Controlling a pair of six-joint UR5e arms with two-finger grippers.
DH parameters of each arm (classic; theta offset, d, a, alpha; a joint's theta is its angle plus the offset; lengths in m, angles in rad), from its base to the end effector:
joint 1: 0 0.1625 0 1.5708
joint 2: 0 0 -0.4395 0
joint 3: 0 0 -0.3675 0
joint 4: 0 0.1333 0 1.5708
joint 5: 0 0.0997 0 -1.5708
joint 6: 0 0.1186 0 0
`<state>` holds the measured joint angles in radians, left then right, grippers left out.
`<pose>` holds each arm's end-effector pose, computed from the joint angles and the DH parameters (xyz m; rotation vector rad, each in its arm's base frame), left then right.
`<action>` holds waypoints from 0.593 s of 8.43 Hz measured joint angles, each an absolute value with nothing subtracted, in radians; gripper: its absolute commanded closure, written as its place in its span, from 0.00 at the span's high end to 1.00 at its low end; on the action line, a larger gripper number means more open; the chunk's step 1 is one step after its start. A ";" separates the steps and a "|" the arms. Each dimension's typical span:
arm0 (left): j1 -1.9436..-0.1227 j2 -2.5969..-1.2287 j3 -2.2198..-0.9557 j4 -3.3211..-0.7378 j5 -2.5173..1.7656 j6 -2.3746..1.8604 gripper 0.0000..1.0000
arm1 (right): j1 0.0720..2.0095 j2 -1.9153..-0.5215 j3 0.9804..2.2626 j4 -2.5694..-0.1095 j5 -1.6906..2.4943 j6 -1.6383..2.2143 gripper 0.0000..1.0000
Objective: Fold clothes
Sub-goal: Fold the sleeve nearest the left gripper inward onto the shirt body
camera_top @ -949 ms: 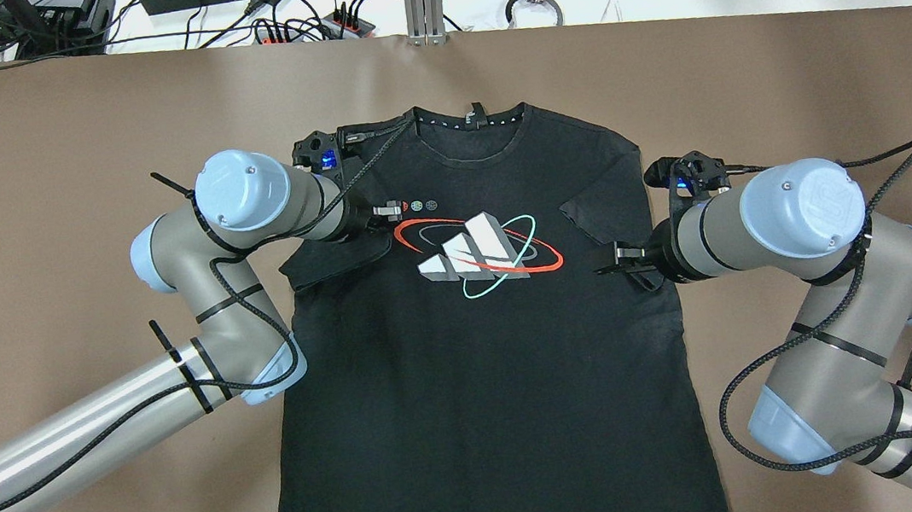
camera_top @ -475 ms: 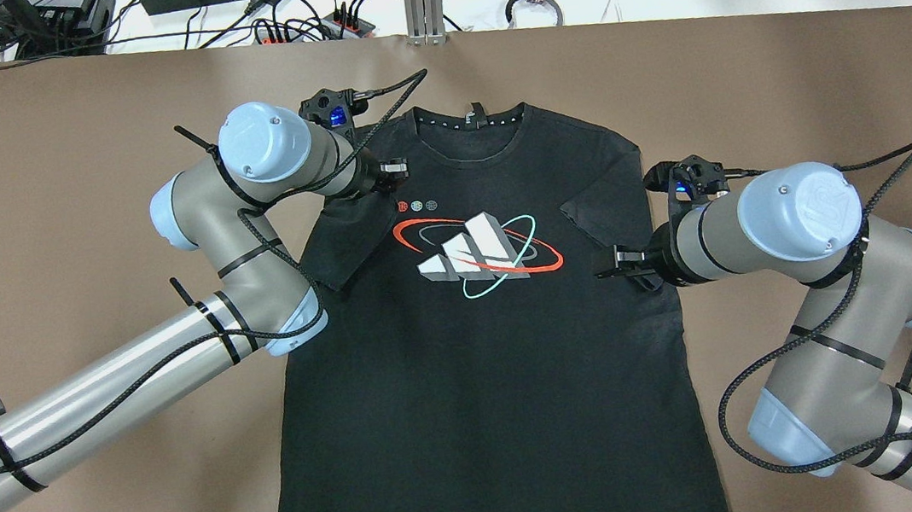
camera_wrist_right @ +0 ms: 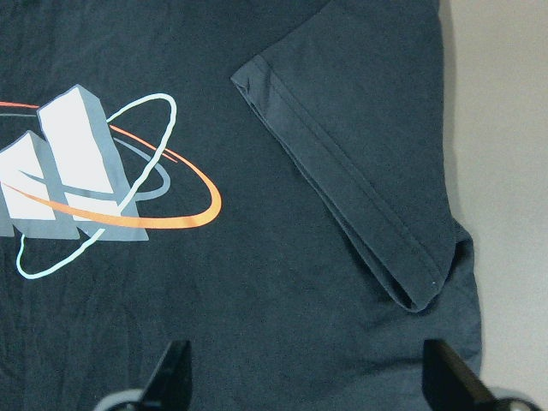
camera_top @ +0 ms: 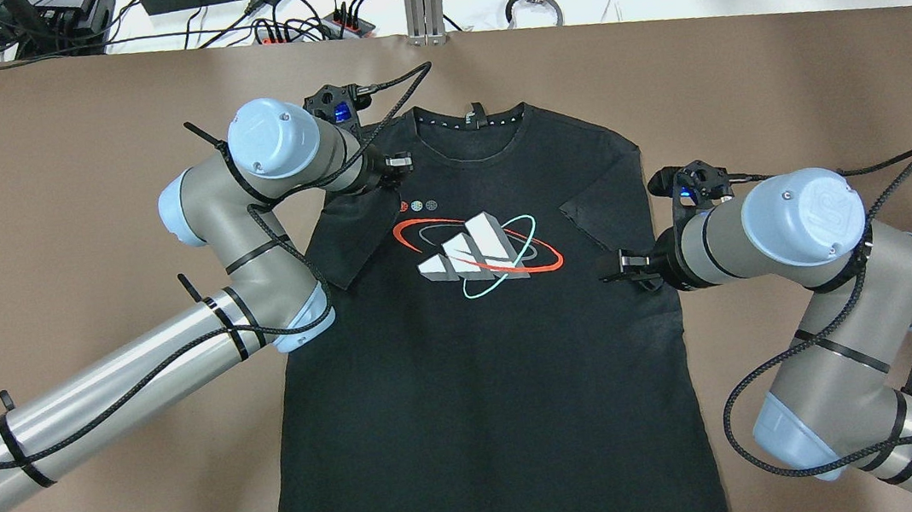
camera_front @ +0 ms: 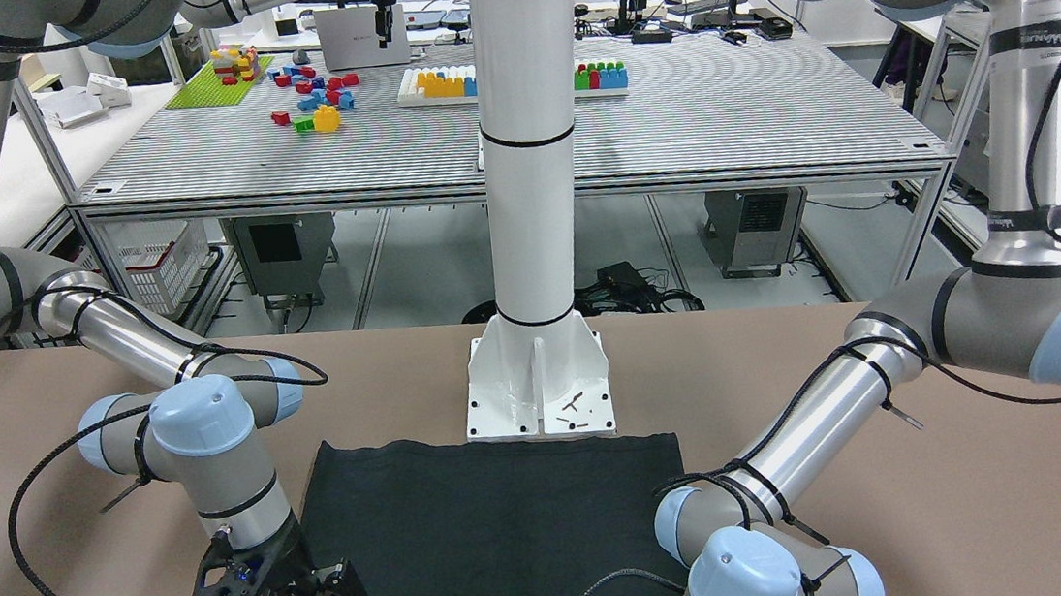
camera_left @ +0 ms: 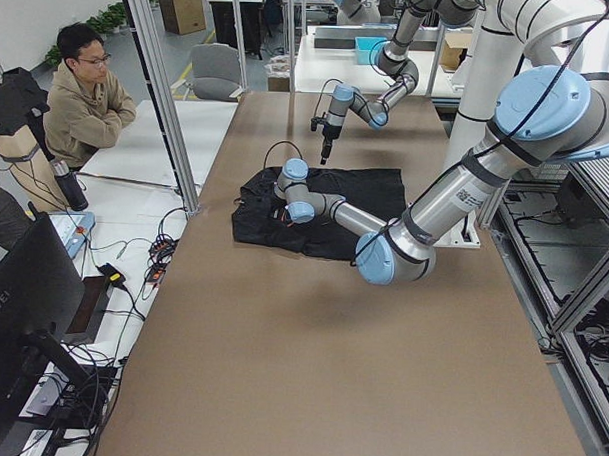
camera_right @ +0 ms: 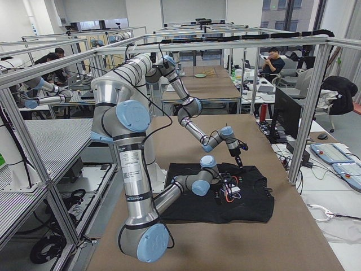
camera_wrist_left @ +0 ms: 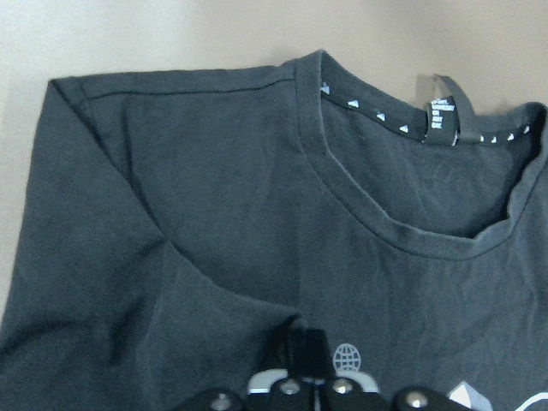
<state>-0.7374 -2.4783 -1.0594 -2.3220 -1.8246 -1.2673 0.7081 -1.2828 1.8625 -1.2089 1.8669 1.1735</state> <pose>0.5455 -0.6354 0.2476 0.3725 1.1037 -0.2383 -0.3784 -0.4539 0.3687 0.2576 -0.9392 0.1465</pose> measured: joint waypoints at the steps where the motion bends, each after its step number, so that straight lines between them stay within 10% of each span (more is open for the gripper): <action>1: -0.725 -2.480 -1.061 -2.325 -1.822 -1.292 0.00 | 0.708 -1.287 1.864 -1.207 1.867 1.174 0.95; 2: -0.707 -2.483 -1.064 -2.326 -1.819 -1.326 0.35 | 0.707 -1.289 1.866 -1.206 1.867 1.174 0.95; 3: -0.684 -2.487 -1.075 -2.325 -1.814 -1.360 0.99 | 0.707 -1.290 1.866 -1.206 1.867 1.174 0.95; 5: -0.650 -2.490 -1.094 -2.320 -1.772 -1.397 1.00 | 0.707 -1.291 1.866 -1.206 1.866 1.175 0.95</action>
